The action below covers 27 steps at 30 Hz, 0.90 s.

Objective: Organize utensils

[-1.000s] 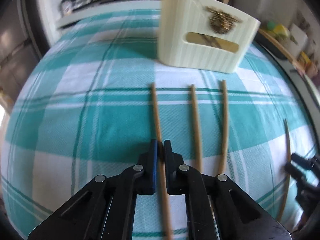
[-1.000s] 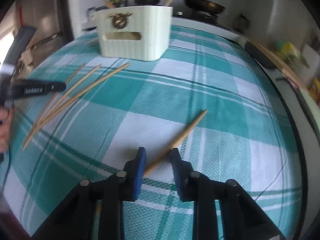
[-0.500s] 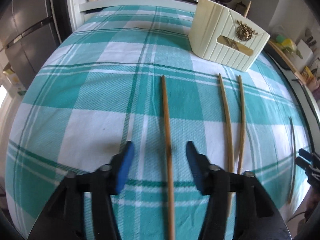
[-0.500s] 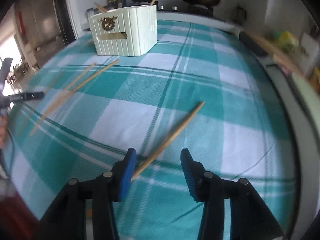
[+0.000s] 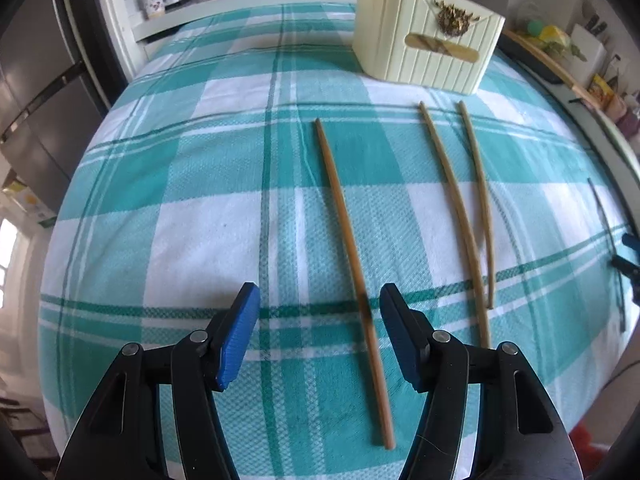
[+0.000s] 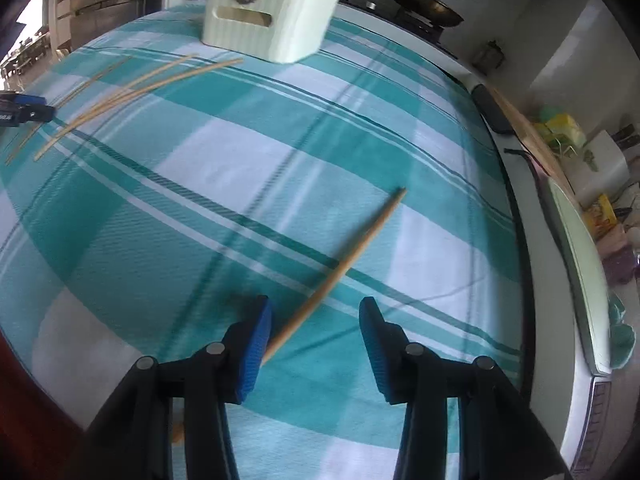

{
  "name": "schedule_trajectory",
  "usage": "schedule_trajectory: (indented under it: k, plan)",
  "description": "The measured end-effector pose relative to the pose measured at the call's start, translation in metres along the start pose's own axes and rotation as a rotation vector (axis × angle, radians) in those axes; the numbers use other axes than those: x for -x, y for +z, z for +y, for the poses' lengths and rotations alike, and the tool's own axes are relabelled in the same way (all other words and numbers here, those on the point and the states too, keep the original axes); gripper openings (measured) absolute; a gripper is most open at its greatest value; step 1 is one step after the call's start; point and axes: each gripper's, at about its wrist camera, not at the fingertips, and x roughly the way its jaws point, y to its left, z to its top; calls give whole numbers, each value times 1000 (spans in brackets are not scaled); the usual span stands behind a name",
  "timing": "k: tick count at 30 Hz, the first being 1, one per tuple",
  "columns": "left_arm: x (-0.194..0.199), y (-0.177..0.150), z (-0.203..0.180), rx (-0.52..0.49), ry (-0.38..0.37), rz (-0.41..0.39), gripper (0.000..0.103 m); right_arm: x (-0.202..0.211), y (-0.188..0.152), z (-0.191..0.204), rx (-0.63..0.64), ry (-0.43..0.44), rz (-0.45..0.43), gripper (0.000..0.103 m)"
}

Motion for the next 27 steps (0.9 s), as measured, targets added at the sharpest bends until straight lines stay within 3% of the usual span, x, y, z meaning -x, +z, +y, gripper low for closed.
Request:
schedule_trajectory:
  k: [2, 6, 11, 18, 19, 21, 22, 24, 25, 27]
  plan:
    - [3, 9, 6, 15, -61, 0, 73, 3, 5, -13, -25, -4, 0, 46]
    - [2, 31, 12, 19, -139, 9, 75, -1, 18, -45, -209, 115, 29, 47]
    - [-17, 53, 4, -59, -107, 57, 78, -24, 26, -62, -359, 159, 112, 47]
    - [-46, 77, 9, -33, -79, 100, 73, -45, 39, -60, -392, 152, 135, 47]
    - [-50, 80, 10, -23, -81, 106, 66, -47, 42, -61, -403, 152, 136, 47]
    - [-55, 85, 9, -18, -64, 105, 60, -50, 46, -65, -416, 148, 134, 35]
    - [-57, 89, 6, -29, -43, 100, 50, -52, 49, -66, -418, 145, 134, 30]
    - [-60, 94, 0, -50, -13, 82, 21, -58, 57, -73, -440, 153, 132, 11]
    - [-62, 97, -2, -51, -32, 79, 7, -61, 60, -78, -453, 166, 130, 9]
    - [-65, 103, -3, -37, -54, 73, 4, -67, 68, -84, -476, 183, 123, 7]
